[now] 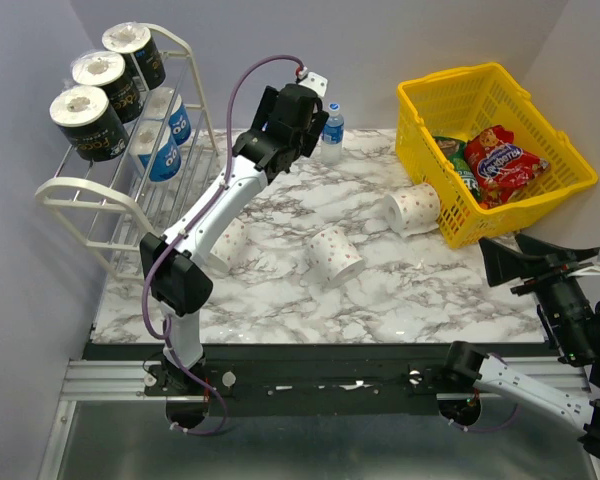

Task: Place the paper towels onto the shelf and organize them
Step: Adjust the paper towel at the center of the board, then pick up the paper towel from the center of the board.

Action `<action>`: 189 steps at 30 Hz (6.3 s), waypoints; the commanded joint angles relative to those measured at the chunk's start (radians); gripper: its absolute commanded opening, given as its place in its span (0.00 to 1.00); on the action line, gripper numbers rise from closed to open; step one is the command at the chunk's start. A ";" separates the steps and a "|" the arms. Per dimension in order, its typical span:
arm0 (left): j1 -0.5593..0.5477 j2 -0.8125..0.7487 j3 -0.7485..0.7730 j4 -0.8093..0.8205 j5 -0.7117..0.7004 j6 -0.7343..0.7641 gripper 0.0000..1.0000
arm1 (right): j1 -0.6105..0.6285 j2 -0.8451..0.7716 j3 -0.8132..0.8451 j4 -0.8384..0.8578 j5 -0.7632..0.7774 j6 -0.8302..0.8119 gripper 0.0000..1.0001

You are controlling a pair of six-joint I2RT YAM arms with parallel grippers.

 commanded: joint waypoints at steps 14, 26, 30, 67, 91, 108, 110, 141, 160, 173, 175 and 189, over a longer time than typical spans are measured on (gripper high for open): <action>0.206 0.330 0.213 0.162 0.359 -0.245 0.96 | 0.007 0.056 -0.078 0.060 -0.094 -0.032 1.00; 0.243 0.433 0.175 0.395 0.438 -0.336 0.98 | 0.007 0.138 -0.115 0.157 -0.124 -0.053 1.00; 0.258 0.465 0.192 0.424 0.350 -0.366 0.98 | 0.006 0.196 -0.123 0.171 -0.199 0.007 1.00; 0.392 0.614 0.106 0.616 0.594 -0.751 0.96 | 0.007 0.237 -0.131 0.203 -0.172 -0.050 1.00; 0.390 0.706 0.116 0.778 0.611 -0.829 0.98 | 0.006 0.260 -0.167 0.292 -0.141 -0.174 1.00; 0.389 0.779 0.178 0.901 0.643 -0.876 0.63 | 0.007 0.262 -0.218 0.363 -0.109 -0.266 1.00; 0.387 0.752 0.126 0.916 0.645 -0.857 0.59 | 0.006 0.263 -0.220 0.367 -0.110 -0.271 1.00; 0.076 -0.122 -0.380 0.080 0.349 -0.201 0.53 | 0.006 -0.030 -0.078 -0.002 -0.075 -0.105 1.00; 0.008 0.005 -0.338 0.232 0.755 0.102 0.81 | 0.007 0.019 -0.034 -0.062 -0.097 -0.058 1.00; -0.016 0.214 -0.164 0.186 0.631 0.148 0.76 | 0.007 0.010 -0.025 -0.062 -0.071 -0.052 1.00; -0.018 0.241 -0.157 0.176 0.626 0.145 0.75 | 0.006 0.010 -0.026 -0.059 -0.065 -0.053 1.00; -0.016 0.349 -0.114 0.179 0.515 0.111 0.61 | 0.006 0.016 -0.051 -0.021 -0.040 -0.090 1.00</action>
